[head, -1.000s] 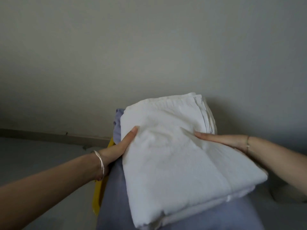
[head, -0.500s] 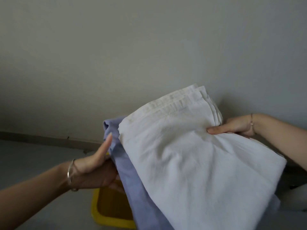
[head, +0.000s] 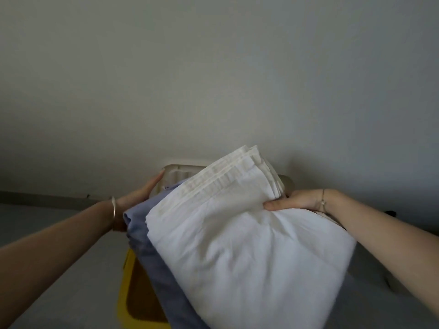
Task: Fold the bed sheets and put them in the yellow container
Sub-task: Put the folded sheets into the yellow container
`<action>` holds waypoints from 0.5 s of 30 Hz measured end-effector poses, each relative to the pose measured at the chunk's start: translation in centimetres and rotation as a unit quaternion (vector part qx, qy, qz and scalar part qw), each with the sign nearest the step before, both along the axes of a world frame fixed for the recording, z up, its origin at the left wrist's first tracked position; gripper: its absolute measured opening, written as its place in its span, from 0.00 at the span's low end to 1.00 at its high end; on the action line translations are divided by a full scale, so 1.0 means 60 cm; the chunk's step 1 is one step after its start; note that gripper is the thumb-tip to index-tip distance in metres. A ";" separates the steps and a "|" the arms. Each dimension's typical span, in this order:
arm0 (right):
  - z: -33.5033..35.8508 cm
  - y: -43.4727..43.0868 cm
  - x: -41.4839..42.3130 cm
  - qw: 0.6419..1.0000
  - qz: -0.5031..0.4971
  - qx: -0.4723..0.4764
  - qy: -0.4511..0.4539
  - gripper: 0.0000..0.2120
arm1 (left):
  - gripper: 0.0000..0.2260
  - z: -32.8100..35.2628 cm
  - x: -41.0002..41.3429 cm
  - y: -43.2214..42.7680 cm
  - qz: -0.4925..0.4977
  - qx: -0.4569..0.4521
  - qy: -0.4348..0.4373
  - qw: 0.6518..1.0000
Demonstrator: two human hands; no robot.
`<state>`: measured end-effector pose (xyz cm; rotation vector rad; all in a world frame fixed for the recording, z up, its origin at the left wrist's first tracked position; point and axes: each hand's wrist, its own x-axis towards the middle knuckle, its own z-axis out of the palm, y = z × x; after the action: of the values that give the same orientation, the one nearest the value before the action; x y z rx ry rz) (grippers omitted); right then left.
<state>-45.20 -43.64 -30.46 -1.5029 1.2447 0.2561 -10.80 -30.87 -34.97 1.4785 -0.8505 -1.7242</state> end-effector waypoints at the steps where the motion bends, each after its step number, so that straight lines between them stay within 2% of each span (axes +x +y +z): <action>1: -0.002 0.000 -0.001 1.000 -0.002 -0.008 0.000 0.51 | 0.39 0.007 -0.002 -0.011 -0.018 0.013 0.039 0.999; 2: -0.008 -0.003 -0.005 1.000 -0.008 -0.017 -0.006 0.51 | 0.40 0.008 -0.006 -0.030 -0.029 0.039 0.060 0.997; 3: -0.011 -0.002 -0.005 1.000 -0.012 -0.023 -0.009 0.50 | 0.40 0.013 -0.009 -0.044 -0.053 0.040 0.043 0.997; 7: -0.025 -0.003 -0.001 0.999 -0.010 -0.031 0.003 0.50 | 0.41 0.052 -0.051 -0.073 -0.198 0.000 -0.085 0.977; 10: -0.034 0.003 0.008 0.999 -0.007 -0.029 0.021 0.46 | 0.50 0.043 -0.065 -0.090 -0.285 0.042 -0.161 0.944; 12: -0.029 0.008 0.001 1.000 0.000 0.007 0.015 0.47 | 0.54 0.019 -0.058 -0.090 -0.287 0.049 -0.168 0.942; 15: -0.014 0.011 -0.043 0.996 0.020 0.089 0.021 0.47 | 0.47 -0.005 -0.049 -0.078 -0.269 0.018 -0.158 0.950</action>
<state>-47.75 -42.95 -31.28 -1.3758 1.1920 0.4169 -13.76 -35.52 -35.28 1.6791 -1.5121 -1.9077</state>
